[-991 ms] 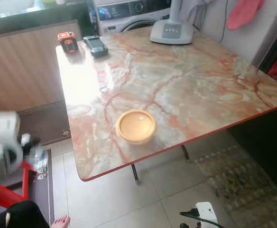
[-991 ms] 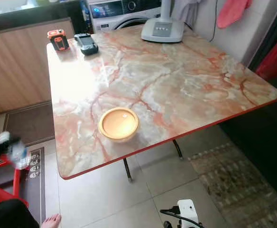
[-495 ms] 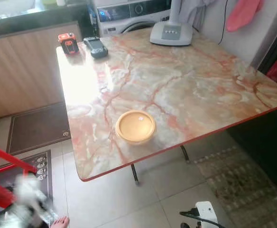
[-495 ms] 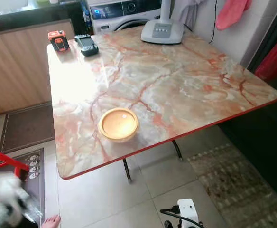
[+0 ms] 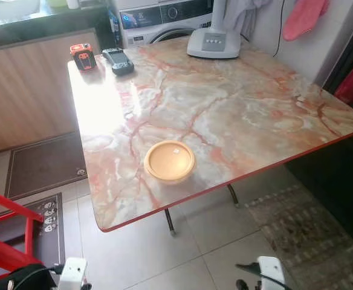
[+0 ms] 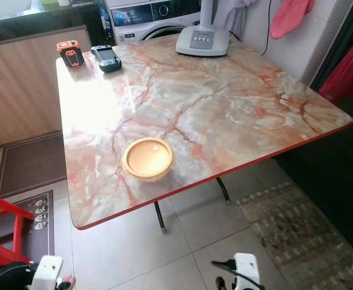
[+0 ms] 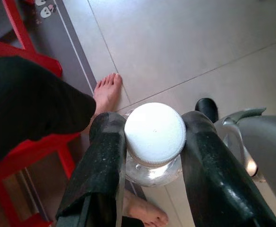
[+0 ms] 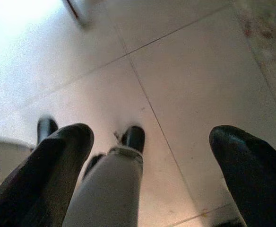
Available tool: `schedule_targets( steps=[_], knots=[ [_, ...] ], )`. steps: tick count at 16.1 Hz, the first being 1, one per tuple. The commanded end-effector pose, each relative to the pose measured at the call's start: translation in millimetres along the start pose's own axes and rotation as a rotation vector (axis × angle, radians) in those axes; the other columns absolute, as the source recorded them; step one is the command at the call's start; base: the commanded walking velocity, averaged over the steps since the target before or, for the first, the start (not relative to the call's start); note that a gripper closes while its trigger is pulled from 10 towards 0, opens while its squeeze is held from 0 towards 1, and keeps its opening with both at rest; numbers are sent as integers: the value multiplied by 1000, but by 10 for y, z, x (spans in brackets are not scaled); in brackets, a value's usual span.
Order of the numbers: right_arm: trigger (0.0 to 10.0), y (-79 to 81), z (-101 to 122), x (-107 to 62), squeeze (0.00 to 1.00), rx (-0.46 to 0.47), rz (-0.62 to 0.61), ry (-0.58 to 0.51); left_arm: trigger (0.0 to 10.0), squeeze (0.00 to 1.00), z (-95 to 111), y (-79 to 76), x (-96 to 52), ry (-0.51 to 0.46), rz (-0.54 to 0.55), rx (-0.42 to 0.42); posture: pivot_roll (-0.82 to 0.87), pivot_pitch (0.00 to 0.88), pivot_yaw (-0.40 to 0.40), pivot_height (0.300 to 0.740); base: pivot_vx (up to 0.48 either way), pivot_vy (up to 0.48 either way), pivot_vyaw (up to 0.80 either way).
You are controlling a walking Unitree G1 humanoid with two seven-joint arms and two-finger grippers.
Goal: Restocking fridge
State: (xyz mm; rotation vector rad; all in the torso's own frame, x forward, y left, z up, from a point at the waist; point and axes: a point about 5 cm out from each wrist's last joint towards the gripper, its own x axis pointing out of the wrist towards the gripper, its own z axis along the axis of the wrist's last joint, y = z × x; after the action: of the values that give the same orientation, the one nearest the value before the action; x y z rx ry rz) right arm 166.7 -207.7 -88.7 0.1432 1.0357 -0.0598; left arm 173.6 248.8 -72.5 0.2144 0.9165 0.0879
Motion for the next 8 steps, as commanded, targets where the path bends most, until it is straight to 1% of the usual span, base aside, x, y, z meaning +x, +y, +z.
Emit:
schedule_targets(
  steps=[1,2,3,4,5,6,8],
  knots=[
    [10000,7,-53,-3,0,46,-12,3,10000,0,62,2,13,-31,14,-5,127,74,24,740,0,0,0],
    [10000,5,-54,-4,0,38,-5,8,10000,0,64,-23,19,-25,19,19,134,72,22,740,0,0,0],
    [10000,7,-53,-4,0,29,4,14,10000,0,61,-33,22,-21,38,68,135,73,21,740,0,0,0],
    [10000,10,-55,-4,0,28,9,17,10000,0,32,-12,15,-15,92,117,137,71,19,740,0,0,0],
    [10000,13,-55,-4,0,27,12,17,10000,0,17,5,10,-14,115,137,137,71,18,740,0,0,0],
    [10000,12,-59,-4,0,29,9,17,10000,0,-57,-20,3,28,74,-6,134,71,20,740,0,0,0],
    [10000,20,-61,-4,0,22,16,11,10000,0,-129,-55,-10,54,19,-52,136,71,22,740,0,0,0]
  ],
)
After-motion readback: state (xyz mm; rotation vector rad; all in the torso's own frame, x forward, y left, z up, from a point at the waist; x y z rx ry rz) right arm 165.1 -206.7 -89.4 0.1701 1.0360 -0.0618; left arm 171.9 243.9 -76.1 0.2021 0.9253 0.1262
